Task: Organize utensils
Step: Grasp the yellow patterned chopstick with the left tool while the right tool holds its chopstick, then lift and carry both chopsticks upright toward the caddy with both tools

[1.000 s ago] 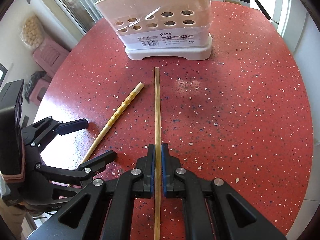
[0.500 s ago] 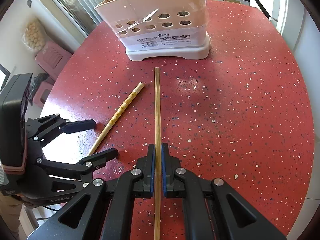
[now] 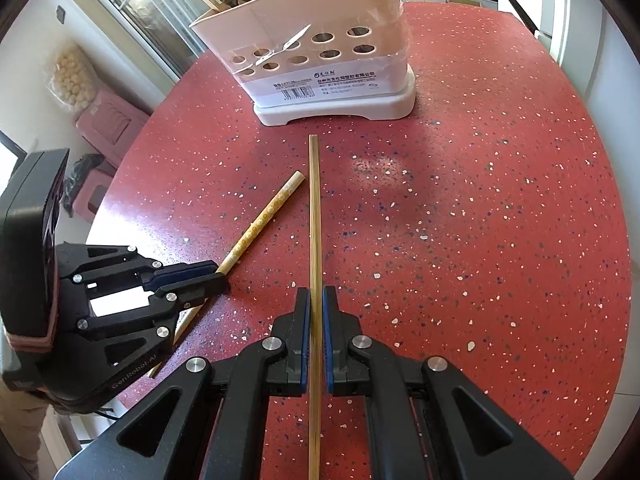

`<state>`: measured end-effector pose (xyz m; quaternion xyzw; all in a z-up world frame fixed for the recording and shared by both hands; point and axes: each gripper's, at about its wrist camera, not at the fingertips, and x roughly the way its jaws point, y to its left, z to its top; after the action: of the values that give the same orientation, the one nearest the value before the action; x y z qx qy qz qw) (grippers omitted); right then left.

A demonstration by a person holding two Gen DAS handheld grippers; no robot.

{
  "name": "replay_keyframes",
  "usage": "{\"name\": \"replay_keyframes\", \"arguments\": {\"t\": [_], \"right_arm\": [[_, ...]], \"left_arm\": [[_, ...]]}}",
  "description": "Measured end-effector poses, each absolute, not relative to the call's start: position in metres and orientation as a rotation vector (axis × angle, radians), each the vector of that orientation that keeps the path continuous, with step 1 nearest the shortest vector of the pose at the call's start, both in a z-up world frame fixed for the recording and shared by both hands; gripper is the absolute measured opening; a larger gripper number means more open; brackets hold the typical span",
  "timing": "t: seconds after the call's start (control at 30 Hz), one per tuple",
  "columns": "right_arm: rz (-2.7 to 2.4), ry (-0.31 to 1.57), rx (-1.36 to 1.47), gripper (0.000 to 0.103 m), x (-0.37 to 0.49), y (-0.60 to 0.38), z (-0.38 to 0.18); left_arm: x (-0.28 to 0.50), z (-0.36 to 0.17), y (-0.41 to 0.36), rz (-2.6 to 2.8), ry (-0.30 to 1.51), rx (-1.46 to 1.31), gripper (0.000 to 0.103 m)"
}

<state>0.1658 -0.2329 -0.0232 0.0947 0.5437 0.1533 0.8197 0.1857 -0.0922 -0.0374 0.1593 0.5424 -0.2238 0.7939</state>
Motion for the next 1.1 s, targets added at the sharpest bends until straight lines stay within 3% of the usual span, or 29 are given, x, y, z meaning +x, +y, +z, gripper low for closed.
{"name": "replay_keyframes", "arguments": {"t": [1.1], "right_arm": [[0.340,1.064,0.243,0.006,0.153,-0.249,0.002]], "left_arm": [[0.132,0.042,-0.053,-0.331,0.748,0.042,0.036]]}}
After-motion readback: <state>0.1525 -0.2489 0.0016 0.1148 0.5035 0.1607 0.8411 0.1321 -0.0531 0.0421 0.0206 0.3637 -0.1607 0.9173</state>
